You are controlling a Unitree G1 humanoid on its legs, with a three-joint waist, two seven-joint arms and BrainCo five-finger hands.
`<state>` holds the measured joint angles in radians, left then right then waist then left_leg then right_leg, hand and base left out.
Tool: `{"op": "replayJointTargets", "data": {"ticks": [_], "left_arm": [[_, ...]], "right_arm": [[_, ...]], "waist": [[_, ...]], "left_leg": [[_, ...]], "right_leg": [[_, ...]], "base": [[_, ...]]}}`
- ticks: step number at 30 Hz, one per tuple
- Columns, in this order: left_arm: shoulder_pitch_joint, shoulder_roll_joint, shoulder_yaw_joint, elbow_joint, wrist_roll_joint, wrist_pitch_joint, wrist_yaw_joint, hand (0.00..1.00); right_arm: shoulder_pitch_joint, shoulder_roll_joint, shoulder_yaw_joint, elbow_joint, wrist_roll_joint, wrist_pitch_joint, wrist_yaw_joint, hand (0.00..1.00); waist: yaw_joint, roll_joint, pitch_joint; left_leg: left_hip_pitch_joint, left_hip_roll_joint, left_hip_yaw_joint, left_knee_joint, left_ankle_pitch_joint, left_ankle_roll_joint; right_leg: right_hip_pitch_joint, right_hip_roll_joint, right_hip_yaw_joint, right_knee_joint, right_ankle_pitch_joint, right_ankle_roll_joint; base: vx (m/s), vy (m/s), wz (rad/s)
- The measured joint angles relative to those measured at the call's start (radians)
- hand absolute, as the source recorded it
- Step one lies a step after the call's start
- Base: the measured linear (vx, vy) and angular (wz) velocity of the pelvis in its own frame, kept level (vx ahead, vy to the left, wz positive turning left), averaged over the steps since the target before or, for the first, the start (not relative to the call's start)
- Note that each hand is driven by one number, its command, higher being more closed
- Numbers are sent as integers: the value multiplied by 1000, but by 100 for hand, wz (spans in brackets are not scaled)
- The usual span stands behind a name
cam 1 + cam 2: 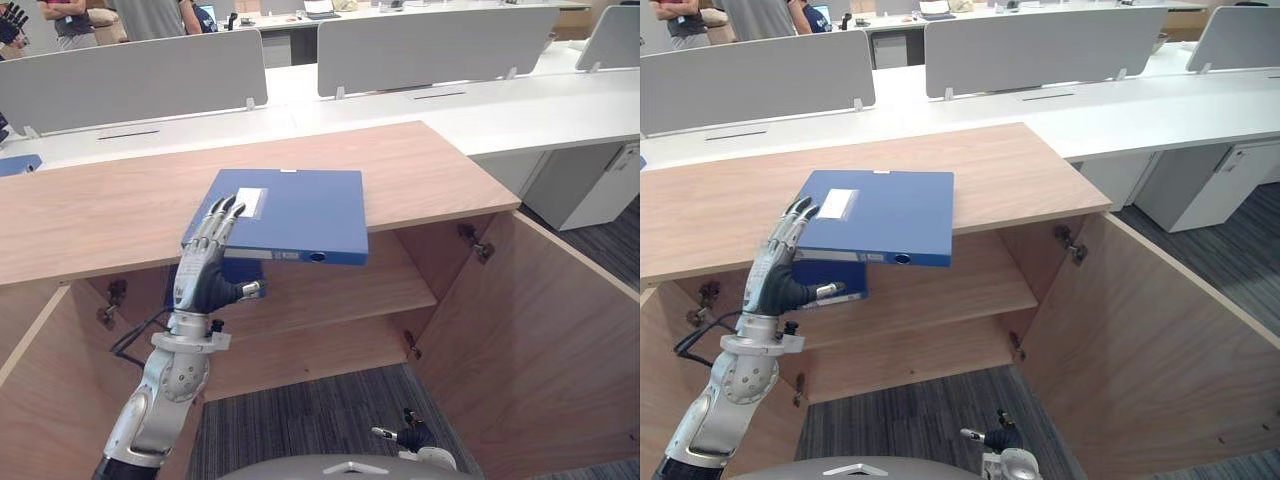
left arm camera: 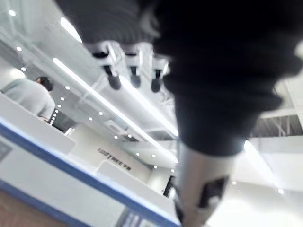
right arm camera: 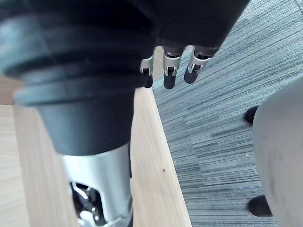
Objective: Walk over to the cabinet, pick up the folder, carry it to the office cabinet, place the folder inside the office cabinet, then close the office cabinet door
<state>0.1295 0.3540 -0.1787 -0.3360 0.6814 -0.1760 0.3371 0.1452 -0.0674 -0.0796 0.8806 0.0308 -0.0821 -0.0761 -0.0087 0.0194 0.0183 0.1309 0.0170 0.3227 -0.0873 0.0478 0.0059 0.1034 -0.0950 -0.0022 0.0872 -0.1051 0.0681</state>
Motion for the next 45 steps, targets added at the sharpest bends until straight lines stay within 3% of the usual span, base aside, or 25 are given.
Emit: {"op": "replayJointTargets", "data": {"ticks": [3, 16, 34, 35, 45], "left_arm": [[-42, 41, -13, 86, 44, 19, 0, 0], [-109, 57, -24, 201, 186, 79, 8, 0], [-230, 57, -82, 329, 265, 115, 11, 0], [-235, 57, -84, 332, 266, 115, 11, 100], [-320, 57, -100, 379, 285, 123, 31, 100]], "right_arm": [[0, -3, 0, 0, 0, -1, 0, 0], [1, -1, -2, 0, 0, 0, 0, 0], [-7, -1, -6, 1, 2, 0, -1, 0], [-8, -1, -7, 1, 2, 0, -1, 0], [-12, -1, -21, 10, 3, 0, -1, 0]], "waist": [[-1, -2, 0], [-15, -27, -3], [-50, -31, -1], [-52, -31, -1], [-64, -31, -1]], "left_leg": [[4, -1, 0, 0, 0, 0], [0, -6, -3, 0, -1, -1], [-3, -5, -3, 0, -6, -3], [-4, -5, -2, 0, -6, -3], [-4, -5, 6, 0, -12, -9]], "right_leg": [[3, -1, 0, -1, -1, -2], [14, -4, -5, -37, 8, -7], [16, -3, -3, -49, 10, -9], [15, -3, -2, -50, 10, -9], [16, -2, 10, -65, 20, -10]], "base": [[0, 0, 0], [0, 0, 0], [0, 0, 0], [0, 0, 0], [4, -10, -3]]}}
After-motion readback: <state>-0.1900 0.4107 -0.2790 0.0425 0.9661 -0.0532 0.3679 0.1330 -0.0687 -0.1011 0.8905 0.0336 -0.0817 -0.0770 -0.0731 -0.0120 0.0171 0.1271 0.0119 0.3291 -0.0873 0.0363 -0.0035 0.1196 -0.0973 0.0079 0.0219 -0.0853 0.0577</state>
